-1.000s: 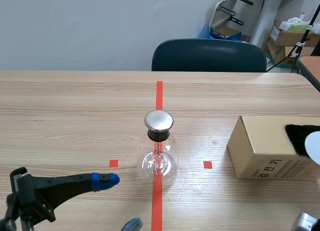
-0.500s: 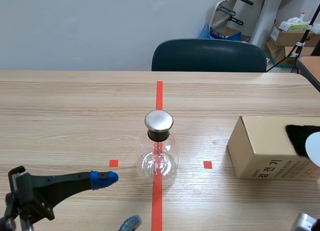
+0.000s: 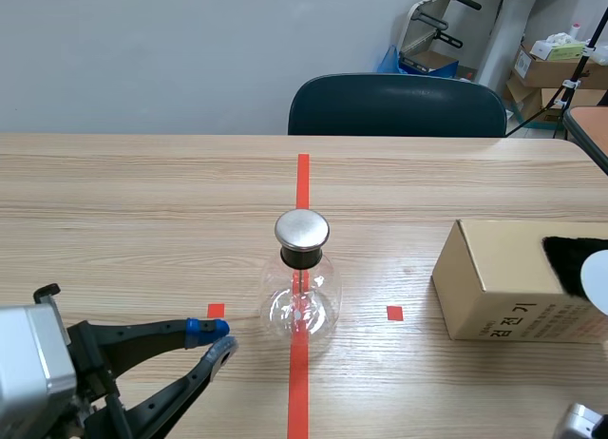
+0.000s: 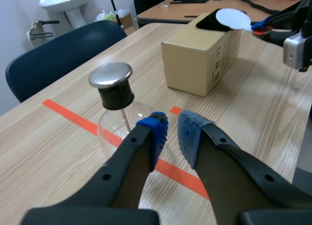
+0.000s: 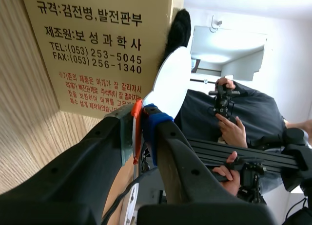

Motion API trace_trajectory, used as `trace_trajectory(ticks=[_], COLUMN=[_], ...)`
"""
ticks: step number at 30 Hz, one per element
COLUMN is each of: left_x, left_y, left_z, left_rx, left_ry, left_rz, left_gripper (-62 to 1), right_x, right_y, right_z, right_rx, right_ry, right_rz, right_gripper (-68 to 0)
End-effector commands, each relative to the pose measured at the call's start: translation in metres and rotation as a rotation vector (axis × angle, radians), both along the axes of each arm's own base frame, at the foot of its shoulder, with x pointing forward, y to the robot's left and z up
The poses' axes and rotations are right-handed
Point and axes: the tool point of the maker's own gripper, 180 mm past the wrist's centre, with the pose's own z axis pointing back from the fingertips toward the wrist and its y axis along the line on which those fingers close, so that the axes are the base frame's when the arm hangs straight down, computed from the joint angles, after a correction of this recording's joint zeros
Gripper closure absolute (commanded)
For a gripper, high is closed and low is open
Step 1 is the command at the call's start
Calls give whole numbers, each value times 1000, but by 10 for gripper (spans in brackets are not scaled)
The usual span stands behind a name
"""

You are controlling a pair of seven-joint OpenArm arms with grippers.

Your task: Do the electroscope experiment

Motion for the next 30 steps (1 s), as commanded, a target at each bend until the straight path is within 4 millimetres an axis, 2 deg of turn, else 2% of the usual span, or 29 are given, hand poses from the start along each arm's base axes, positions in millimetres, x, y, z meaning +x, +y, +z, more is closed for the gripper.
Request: trace_trajectory(ticks=[1,6,11,16,22,30], left_x=[5,17,31,41,54,68], left_y=[-2,2,4,2,2,3], left_z=[2,-14,-23,-34,-46,-63], left_rx=[-18,7,0,23,32,52], left_ry=[-16,-9,-2,-5,4,28], left_rz=[3,10,32,27,34,38], left_gripper=[-59,-25,-25,-25,-25,-25], right_x=[7,20,32,48,75,107], right_y=[-10,-16,-19,-10,22,79], right_z=[16,42,63,83,107,122], right_rx=[-38,-79,-88,-76,-47,-11], right_ry=[-39,-109,-149,-207,-286,-360], right_rz=[-13,-33,-63,-88,-49,12], right_gripper=[-9,-9,-9,-9,-9,-9])
